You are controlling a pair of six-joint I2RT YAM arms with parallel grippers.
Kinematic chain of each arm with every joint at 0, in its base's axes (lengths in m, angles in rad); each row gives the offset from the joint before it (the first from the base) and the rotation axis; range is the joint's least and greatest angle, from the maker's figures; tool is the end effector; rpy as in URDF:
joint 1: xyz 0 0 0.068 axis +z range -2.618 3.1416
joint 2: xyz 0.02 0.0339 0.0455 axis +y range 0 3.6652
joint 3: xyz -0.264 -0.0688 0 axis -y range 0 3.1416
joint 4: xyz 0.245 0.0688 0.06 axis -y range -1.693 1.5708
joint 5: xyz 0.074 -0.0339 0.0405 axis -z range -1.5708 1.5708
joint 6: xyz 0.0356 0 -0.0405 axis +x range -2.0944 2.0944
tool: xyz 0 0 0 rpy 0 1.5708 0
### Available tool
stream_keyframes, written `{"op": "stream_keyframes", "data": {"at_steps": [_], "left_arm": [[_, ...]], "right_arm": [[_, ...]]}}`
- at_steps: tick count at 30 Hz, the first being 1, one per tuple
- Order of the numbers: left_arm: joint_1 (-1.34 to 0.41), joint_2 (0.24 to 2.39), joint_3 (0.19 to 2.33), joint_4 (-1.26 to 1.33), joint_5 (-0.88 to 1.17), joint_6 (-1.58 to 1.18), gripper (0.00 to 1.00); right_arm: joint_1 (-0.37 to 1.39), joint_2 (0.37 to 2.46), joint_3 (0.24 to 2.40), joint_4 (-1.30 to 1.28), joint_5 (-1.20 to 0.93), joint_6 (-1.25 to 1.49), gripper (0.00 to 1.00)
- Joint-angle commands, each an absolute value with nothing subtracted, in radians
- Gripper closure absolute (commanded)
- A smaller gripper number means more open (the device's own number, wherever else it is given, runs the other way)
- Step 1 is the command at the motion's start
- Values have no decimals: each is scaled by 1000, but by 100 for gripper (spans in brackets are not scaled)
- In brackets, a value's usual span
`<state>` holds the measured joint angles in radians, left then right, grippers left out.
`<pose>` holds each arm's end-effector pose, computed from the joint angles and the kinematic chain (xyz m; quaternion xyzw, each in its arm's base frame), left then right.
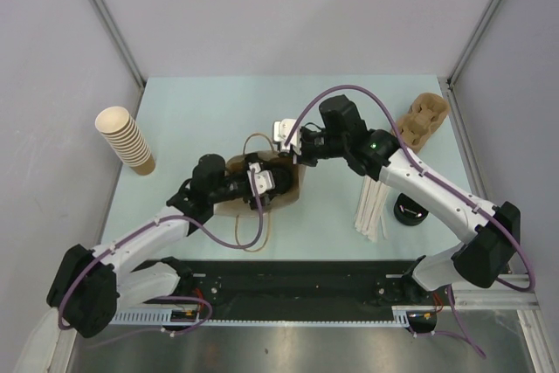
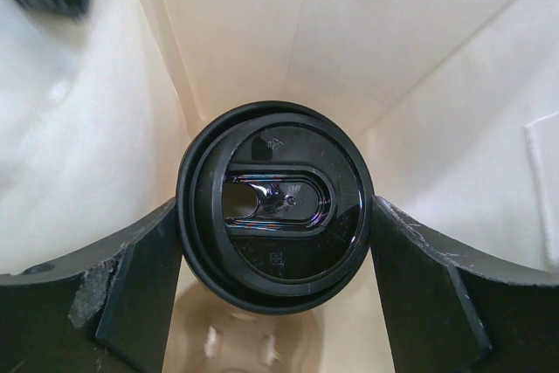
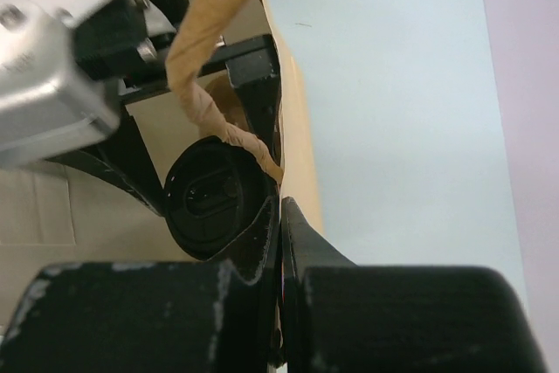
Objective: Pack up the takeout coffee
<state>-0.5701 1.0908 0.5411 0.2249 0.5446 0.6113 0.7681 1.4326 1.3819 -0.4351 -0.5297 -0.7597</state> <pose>0.1898 -0.1436 0.2375 0.5660 0.5623 -0.2068 0.5664 0.2205 0.2380 0.3736 -0.6694 0.5034 0.2263 0.4973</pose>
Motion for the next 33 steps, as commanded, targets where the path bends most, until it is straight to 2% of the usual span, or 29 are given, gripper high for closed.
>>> {"op": "stream_keyframes", "data": {"at_steps": [1,12,17,27,33], "left_arm": [[-584,1016,600,144,626,640,100],[-667,1092,773,39,373,525,100],[-707,1101,750,15,304,541,100],[-709,1141,614,172,368,715,100],[-692,1204,630,181,382,672,100]], "right_arm": [[767,1431,1385,-397,-603,-742,100],[776,1424,1384,-413,-586,-779,100],[773,1422,1385,-406,-591,-769,100],[764,1414,1384,-423,-626,-758,100],[762,1414,1384,-433,-644,-756,100]]}}
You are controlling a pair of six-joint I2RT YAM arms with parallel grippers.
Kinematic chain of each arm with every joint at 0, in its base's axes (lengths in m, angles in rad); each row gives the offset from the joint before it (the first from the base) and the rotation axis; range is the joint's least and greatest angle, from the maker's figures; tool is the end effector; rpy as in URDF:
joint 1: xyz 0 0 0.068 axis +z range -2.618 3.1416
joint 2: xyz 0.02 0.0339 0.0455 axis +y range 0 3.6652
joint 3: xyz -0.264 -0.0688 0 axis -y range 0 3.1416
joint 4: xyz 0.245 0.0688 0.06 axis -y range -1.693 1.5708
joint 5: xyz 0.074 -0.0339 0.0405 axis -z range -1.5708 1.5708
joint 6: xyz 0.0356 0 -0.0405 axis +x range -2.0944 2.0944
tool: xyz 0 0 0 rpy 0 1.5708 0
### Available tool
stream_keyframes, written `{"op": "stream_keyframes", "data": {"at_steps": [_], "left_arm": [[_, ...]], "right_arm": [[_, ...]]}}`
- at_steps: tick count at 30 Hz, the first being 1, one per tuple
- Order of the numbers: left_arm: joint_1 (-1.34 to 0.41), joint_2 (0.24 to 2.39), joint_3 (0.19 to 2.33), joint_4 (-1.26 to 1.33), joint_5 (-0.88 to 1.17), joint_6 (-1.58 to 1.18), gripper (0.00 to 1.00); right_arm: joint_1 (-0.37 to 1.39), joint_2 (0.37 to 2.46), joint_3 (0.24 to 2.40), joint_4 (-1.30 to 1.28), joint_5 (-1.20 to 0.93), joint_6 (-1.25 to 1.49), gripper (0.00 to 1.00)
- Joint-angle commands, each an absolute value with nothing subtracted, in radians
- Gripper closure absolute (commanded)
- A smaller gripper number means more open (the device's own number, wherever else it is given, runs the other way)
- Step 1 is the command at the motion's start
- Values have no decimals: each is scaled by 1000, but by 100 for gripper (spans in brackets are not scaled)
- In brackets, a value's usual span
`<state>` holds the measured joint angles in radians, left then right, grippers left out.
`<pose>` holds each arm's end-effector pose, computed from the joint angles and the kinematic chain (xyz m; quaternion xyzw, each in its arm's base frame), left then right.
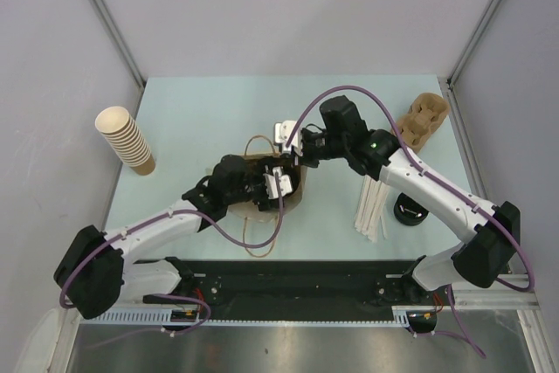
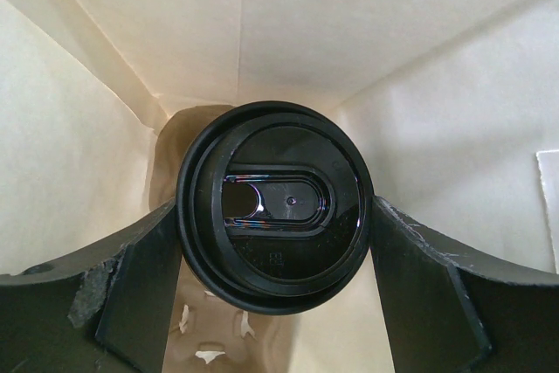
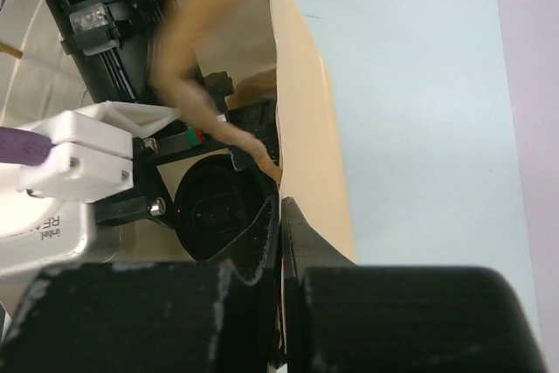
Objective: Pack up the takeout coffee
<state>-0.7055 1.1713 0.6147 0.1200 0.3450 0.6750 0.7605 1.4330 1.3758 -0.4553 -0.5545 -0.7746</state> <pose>0.1859 -0.1742 0.2328 0.6002 0.5820 -0.1528 0.5269 0.2208 0.2360 0.3698 -0.6759 0.5015 0.2328 0.4872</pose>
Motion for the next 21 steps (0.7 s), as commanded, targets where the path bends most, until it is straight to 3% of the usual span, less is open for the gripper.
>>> {"op": "stream_keyframes", "data": {"at_steps": [1,9,13,21], "left_arm": [[-681,1210,637,181,390,666,100],[-641,1155,632,250,483,650,100],[-646,1108,715,111,555,643,100],[-655,1189,776,-44,488,657,100]], "right_arm": [[759,1414,1384,-434,-652,-756,100],[738,1416,1384,-428,-695,-733,100],[719,1413,1399,-423,-735,-696,100],[700,1440,1419,-486,-776,-677,100]]}}
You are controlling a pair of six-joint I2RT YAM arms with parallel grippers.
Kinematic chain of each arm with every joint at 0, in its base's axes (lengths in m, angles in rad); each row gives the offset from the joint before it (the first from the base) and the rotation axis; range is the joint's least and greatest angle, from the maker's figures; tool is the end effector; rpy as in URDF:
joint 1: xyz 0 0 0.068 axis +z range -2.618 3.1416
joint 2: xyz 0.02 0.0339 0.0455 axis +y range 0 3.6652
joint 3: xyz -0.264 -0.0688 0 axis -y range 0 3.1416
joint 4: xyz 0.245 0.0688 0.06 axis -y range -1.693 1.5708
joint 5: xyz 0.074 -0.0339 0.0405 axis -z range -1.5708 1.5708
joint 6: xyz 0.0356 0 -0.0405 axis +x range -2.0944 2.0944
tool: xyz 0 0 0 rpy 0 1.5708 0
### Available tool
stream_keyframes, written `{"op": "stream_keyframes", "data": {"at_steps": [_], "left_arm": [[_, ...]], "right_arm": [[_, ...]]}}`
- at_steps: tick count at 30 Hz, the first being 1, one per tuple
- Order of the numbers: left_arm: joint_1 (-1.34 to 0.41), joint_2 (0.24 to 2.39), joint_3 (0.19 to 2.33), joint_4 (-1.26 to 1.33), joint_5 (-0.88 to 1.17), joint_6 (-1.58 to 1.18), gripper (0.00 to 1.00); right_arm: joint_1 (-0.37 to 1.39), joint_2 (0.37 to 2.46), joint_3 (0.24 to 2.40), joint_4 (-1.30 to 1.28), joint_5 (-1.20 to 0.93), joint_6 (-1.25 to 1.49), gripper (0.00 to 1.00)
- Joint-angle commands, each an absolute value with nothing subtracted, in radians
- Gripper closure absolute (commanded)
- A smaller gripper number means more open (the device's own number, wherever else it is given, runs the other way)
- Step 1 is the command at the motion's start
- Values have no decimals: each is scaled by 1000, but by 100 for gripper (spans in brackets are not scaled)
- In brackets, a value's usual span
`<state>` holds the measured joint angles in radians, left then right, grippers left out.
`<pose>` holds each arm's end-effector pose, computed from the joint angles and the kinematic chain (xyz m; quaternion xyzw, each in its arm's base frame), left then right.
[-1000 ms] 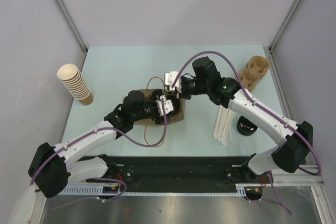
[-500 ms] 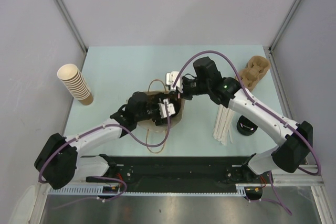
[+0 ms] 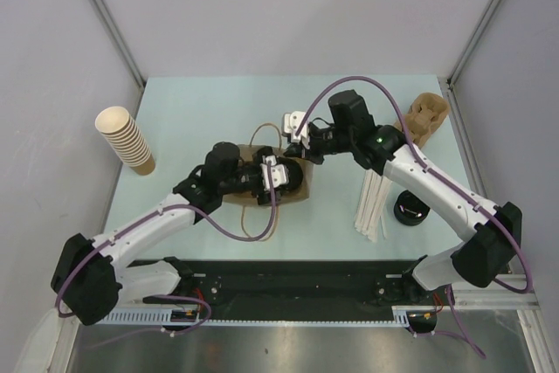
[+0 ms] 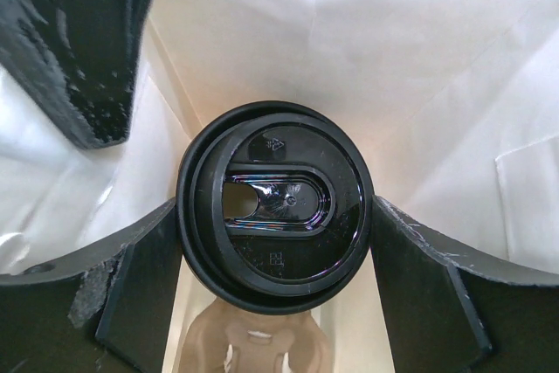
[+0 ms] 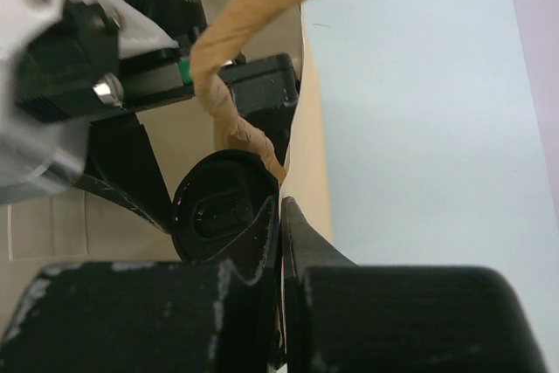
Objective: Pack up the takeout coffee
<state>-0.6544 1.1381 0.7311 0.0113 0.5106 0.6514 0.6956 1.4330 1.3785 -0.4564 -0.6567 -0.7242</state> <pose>0.1917 -0.1690 0.2708 0.6004 0.5547 -0.2110 0.5360 0.2323 0.2223 0.3716 -0.6559 0.5132 0.2714 0.4824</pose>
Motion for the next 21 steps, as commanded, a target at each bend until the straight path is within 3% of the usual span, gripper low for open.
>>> {"op": "stream_keyframes", "data": {"at_steps": [1,21], "left_arm": [[-655,1207,788,-51,479,655,100],[-574,1414,893,-43,564,496,100]], "right_arm": [[693,1445,1428,-492,-782,-672,100],[604,1600,1577,-644,-900,-707,100]]}}
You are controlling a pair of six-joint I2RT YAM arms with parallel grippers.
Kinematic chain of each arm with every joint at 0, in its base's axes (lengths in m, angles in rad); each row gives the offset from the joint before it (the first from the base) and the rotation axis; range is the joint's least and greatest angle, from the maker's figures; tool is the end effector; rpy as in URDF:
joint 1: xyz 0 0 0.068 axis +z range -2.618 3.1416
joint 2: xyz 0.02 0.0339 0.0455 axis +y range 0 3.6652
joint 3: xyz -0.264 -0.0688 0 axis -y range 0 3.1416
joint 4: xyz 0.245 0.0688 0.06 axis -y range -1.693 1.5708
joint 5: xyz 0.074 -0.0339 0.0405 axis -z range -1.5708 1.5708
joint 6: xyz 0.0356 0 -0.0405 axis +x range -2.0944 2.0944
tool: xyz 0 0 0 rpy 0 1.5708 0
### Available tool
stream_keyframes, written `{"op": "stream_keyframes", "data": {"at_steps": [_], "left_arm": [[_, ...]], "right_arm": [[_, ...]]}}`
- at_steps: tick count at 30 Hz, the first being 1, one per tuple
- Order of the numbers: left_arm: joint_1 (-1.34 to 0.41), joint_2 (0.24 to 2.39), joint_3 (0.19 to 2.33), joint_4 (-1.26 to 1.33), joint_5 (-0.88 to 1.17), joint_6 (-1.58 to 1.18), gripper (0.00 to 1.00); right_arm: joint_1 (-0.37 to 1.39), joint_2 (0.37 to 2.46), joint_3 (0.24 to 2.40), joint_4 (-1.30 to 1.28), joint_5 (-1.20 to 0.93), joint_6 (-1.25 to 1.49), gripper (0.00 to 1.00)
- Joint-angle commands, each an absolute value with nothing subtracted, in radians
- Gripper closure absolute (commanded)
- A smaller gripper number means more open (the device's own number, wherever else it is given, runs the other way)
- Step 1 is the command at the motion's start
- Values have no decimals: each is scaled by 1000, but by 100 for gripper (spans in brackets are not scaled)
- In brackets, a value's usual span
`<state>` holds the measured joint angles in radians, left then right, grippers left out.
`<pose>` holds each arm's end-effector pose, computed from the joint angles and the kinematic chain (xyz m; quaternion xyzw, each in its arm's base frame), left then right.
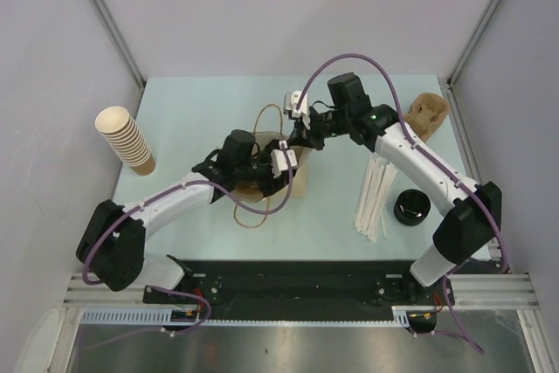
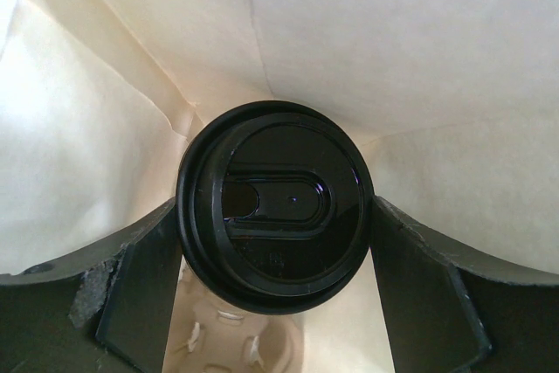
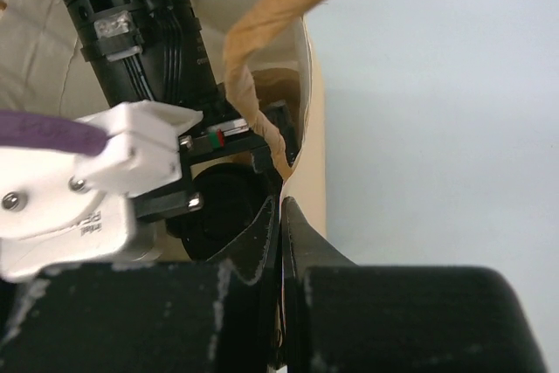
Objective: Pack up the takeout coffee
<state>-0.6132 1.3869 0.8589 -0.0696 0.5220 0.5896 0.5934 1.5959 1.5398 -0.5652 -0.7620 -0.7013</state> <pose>0.2354 -0.1873 0.2424 0.5827 0.6359 -0.2334 0.4491 0.2812 0.2193 0.3655 -0.6335 0.5561 0.3074 0.4416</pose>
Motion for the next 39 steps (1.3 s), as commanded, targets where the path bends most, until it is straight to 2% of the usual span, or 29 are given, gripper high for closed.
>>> {"op": "stream_keyframes", "data": {"at_steps": [1,39], "left_arm": [[-572,1417,893,-37,569,488,100],[-565,1781,1071,-347,282,370,100]], "right_arm": [[601,1603,1581,-650,-903,-710,100],[514,1755,1744,-864,-905,-919,100]]}}
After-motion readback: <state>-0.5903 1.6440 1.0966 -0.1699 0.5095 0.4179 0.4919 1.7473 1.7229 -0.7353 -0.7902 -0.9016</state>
